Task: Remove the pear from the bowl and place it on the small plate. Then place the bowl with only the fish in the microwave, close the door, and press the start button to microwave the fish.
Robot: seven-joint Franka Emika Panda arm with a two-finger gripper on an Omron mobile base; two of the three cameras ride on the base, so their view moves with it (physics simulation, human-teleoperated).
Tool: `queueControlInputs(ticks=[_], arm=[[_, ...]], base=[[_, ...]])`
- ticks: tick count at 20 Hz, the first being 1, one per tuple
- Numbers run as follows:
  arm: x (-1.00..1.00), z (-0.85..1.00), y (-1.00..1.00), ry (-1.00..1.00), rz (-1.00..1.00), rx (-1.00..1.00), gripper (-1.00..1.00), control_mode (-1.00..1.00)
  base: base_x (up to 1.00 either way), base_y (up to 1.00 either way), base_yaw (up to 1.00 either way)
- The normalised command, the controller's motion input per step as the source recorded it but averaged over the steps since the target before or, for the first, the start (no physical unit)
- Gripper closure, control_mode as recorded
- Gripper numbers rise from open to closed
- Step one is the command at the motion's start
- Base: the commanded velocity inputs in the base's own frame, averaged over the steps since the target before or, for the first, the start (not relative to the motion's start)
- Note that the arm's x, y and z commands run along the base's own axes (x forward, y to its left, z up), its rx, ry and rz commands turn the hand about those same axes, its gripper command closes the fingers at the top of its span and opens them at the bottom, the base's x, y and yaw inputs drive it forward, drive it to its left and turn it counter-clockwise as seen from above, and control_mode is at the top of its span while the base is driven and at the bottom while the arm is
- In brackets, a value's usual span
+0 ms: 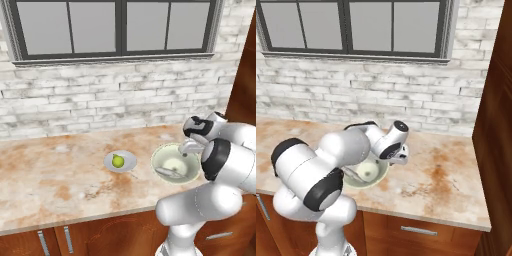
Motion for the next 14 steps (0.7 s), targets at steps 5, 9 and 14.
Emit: queueControlInputs(ticks=[5,9,14], arm=[[0.10,-0.14,0.00,0.04,0.00,0.00,1.00,-1.00],[0.00,-0.02,0.08,0.25,-0.03,0.04,1.00,-1.00],[0.00,0.07,0.01,0.47,-0.03,0.20,1.00,-1.00]], base=[[0.00,0.00,0.00],[0.00,0.00,0.00],[0.00,0.00,0.00]])
